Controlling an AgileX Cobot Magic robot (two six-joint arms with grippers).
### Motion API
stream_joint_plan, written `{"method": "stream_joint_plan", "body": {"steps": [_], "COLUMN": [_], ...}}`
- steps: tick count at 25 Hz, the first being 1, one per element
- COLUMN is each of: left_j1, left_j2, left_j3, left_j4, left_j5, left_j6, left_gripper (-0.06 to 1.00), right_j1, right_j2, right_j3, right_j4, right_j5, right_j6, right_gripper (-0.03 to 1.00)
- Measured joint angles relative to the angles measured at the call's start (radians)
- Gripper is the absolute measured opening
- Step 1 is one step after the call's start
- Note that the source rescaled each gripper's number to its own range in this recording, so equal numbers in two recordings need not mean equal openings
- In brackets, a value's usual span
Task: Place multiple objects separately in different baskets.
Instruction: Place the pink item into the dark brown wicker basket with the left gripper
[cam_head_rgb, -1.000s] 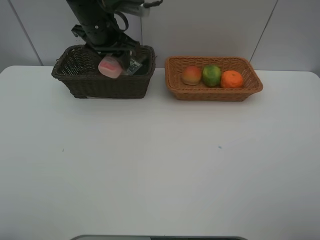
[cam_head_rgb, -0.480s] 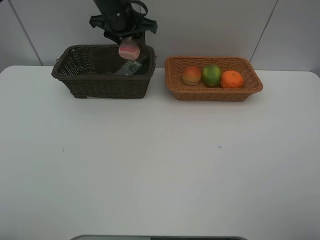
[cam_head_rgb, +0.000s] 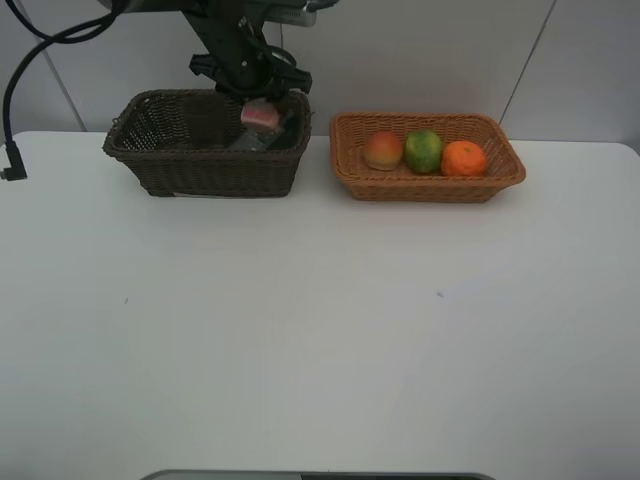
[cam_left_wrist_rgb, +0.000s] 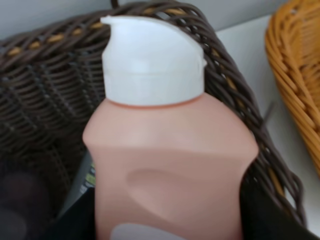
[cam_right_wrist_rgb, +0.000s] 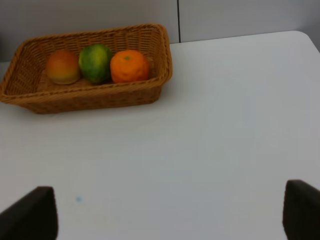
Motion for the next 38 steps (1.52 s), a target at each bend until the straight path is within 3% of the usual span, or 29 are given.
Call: {"method": "stream_joint_plan", "body": {"steps": [27, 29, 33, 38], "left_j1": [0.005, 0.005, 0.005, 0.005], "left_j2": [0.038, 0.038, 0.038, 0.036], "left_j3": [0.0, 0.0, -0.002, -0.003], "left_j4": [-0.011, -0.011, -0.011, -0.011], "left_j5": [0.04, 0.04, 0.04, 0.039], "left_j6": [0.075, 0.076, 0.076, 0.076], "left_gripper": [0.66, 0.7, 0.88, 0.91], "right_j1": [0.0, 0.0, 0.0, 0.0], "right_j2": [0.0, 0.0, 0.0, 0.0], "right_j3": [0.0, 0.0, 0.0, 0.0], "right_j4": [0.0, 0.0, 0.0, 0.0], "right_j5": [0.0, 0.0, 0.0, 0.0], "right_j6": [0.0, 0.0, 0.0, 0.0], "right_gripper": [1.0, 1.0, 1.0, 1.0]}}
